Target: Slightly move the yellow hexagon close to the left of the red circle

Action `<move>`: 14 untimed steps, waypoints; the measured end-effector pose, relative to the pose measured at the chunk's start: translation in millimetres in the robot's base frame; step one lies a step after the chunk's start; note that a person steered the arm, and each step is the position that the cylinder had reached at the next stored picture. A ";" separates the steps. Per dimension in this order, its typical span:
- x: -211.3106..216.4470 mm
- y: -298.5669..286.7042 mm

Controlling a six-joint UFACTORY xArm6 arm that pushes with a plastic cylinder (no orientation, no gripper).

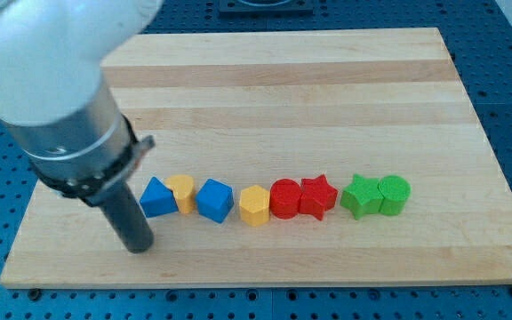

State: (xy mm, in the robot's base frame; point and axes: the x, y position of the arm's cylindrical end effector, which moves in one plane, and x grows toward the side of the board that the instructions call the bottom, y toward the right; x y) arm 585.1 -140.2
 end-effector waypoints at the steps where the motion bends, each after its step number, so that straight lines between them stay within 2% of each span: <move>1: 1.2 38.5; 2: 1.2 73.9; 3: 2.6 74.9; 5: -2.6 112.9; 14: -14.4 122.4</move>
